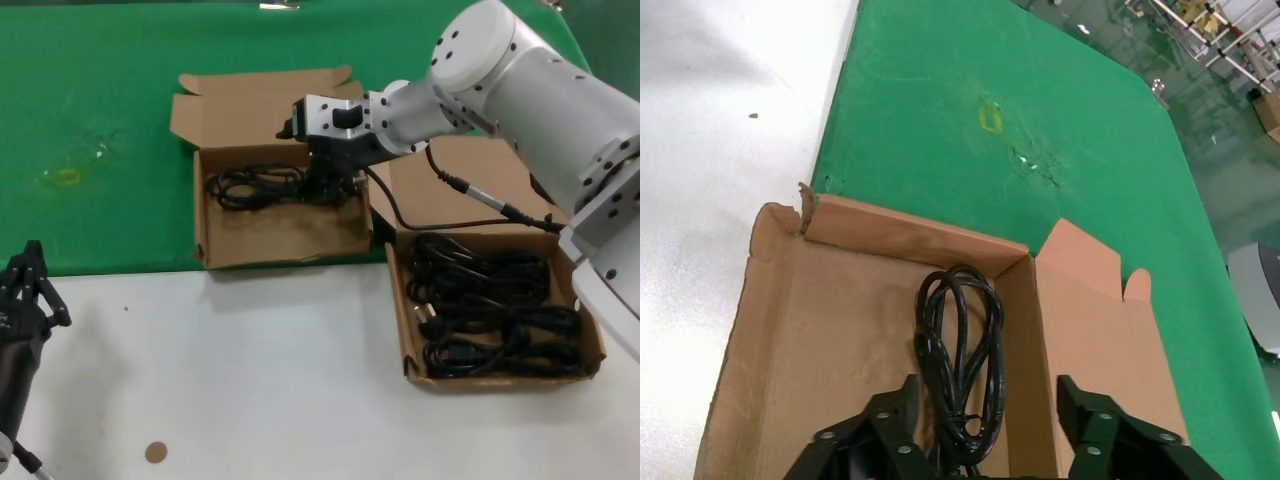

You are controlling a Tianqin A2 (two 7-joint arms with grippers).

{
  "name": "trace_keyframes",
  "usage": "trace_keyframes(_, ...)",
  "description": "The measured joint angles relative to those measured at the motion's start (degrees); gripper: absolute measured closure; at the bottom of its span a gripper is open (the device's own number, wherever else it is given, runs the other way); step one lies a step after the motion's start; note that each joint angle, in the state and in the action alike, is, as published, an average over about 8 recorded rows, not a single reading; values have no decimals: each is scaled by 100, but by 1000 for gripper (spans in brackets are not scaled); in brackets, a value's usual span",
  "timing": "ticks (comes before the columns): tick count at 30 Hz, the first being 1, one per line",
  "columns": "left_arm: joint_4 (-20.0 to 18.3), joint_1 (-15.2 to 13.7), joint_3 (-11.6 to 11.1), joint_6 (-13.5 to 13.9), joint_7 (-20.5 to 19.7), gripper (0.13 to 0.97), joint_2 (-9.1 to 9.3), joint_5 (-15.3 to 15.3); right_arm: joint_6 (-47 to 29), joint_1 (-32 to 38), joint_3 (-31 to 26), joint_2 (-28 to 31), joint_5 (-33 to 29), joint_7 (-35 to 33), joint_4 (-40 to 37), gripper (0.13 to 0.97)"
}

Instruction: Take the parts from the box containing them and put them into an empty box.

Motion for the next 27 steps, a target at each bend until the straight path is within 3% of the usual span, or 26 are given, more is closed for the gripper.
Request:
trace_keyframes(4, 0, 0, 0, 0, 0, 953, 0, 0, -41, 27, 33, 0, 6, -51, -27, 653)
trace_keyframes(16, 0, 0, 0, 0, 0, 940, 0, 0, -27, -52, 141, 22, -3, -51, 51, 383)
trace_keyframes(21, 0, 0, 0, 0, 0, 890, 0, 0, 153, -390, 334, 91, 58, 47, 396, 272)
trace_keyframes(27, 0, 0, 0, 0, 0, 861, 0, 0, 473, -987, 676, 216, 167, 222, 1009, 204)
